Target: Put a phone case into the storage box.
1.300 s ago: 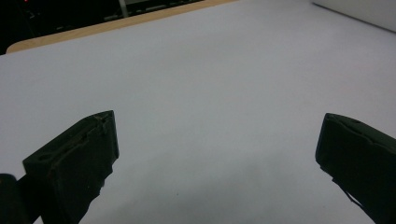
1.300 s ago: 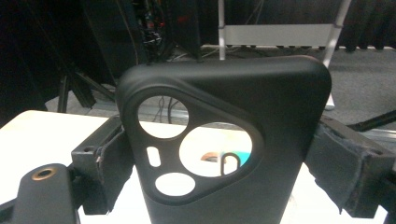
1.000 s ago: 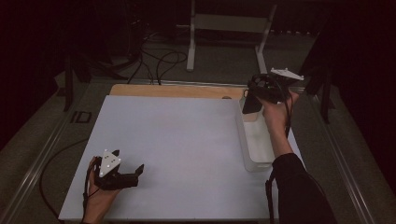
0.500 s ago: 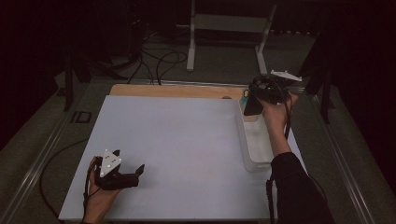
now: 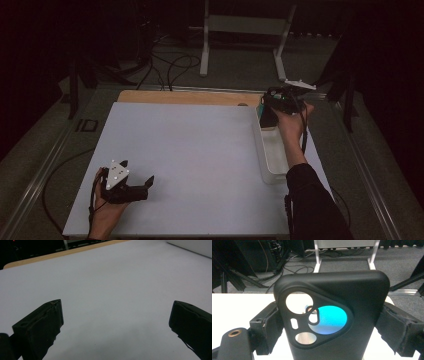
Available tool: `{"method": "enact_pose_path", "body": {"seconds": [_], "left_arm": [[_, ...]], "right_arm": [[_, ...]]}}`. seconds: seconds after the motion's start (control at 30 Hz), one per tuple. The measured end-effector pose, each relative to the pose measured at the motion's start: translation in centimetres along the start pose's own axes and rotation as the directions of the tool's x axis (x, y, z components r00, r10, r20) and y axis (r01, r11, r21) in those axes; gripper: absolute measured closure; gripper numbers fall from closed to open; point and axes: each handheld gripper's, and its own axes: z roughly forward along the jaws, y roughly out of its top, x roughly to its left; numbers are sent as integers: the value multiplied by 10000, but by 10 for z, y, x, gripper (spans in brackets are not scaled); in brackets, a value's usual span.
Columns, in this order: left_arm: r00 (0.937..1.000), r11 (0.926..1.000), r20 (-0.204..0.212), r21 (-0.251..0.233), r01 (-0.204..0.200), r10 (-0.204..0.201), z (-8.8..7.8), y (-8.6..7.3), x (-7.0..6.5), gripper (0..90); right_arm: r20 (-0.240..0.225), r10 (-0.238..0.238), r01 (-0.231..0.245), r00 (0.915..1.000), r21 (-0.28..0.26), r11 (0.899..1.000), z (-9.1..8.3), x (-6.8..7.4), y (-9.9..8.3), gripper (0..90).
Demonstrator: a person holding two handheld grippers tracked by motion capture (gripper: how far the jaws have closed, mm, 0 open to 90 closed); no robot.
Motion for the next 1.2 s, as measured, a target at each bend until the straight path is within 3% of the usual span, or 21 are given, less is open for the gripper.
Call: {"method": "enact_pose_path", "body": {"seconds": [1.2], "left_arm": [[10000, 10000, 28, 19, 51, -51, -1, -2, 1, 0]], "right_arm": [[449, -276, 232, 9986, 964, 9951, 34, 5, -24, 132]]}}
